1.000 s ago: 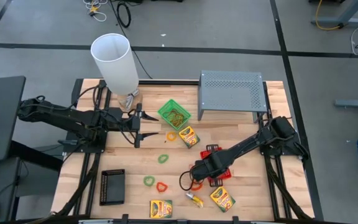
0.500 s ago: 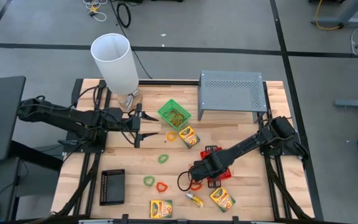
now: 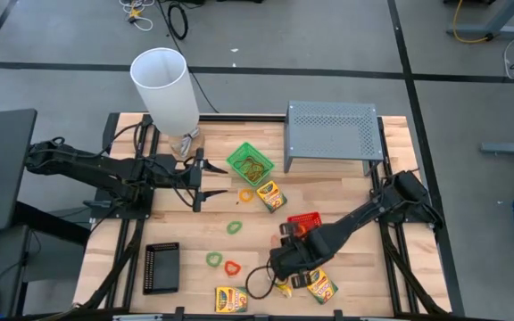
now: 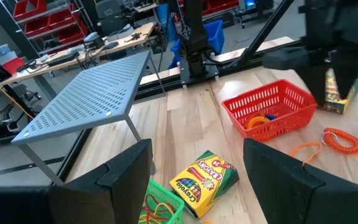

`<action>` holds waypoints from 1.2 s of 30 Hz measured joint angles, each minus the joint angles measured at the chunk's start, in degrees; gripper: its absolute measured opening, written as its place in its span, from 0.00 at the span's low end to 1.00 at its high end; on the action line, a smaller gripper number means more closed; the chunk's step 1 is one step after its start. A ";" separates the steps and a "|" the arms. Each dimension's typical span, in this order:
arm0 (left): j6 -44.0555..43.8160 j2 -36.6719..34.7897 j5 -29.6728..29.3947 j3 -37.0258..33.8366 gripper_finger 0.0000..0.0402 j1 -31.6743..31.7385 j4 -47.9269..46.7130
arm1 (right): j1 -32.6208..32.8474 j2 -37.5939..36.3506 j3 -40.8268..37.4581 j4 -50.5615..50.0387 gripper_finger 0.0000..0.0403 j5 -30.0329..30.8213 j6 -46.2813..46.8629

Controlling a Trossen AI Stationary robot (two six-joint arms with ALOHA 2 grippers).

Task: Pick & Place Office Desk Supplies
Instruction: Put the orange spring keychain into the red bin

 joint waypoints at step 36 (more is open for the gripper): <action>-1.01 0.01 0.87 0.00 0.64 0.02 -0.37 | 3.19 11.93 -0.81 5.05 0.35 2.19 -8.87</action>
